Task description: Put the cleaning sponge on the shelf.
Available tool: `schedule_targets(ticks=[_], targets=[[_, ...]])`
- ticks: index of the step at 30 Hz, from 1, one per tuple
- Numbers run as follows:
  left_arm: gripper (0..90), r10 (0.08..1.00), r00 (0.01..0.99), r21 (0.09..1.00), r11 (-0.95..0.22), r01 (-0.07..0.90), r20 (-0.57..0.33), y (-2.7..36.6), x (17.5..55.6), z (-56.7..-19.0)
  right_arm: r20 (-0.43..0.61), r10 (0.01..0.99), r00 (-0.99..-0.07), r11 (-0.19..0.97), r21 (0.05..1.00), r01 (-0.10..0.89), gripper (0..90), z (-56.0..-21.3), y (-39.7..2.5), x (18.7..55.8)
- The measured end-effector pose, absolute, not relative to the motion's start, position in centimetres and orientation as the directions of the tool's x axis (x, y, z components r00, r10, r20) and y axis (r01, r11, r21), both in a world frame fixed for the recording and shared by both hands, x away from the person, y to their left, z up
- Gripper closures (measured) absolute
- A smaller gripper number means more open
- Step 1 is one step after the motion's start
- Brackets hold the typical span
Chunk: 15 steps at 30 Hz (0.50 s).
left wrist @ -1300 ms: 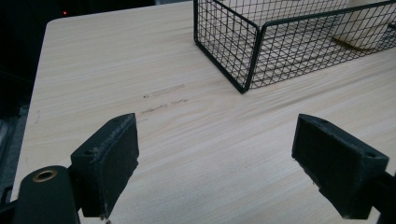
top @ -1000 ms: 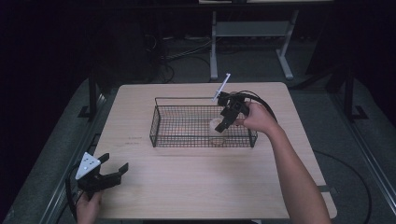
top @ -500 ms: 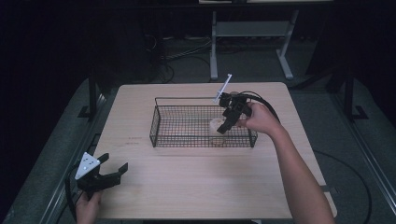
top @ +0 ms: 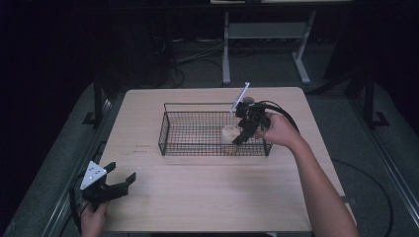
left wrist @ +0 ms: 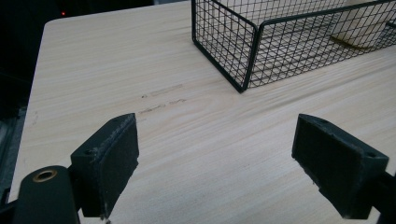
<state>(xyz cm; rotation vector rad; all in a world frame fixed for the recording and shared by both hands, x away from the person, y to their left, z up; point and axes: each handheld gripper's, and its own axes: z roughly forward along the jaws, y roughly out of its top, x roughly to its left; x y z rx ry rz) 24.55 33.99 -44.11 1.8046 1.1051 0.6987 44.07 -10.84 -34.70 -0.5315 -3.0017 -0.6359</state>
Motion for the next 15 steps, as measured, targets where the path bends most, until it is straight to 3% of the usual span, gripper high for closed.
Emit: schedule_targets(ticks=[15], targets=[[13.9,0.894,0.448,0.890,-0.220,0.401,0.019,33.8,24.6,-44.1,0.075,0.317,-0.945,0.858,0.401,0.320,17.1,-34.5,-11.6,42.0]])
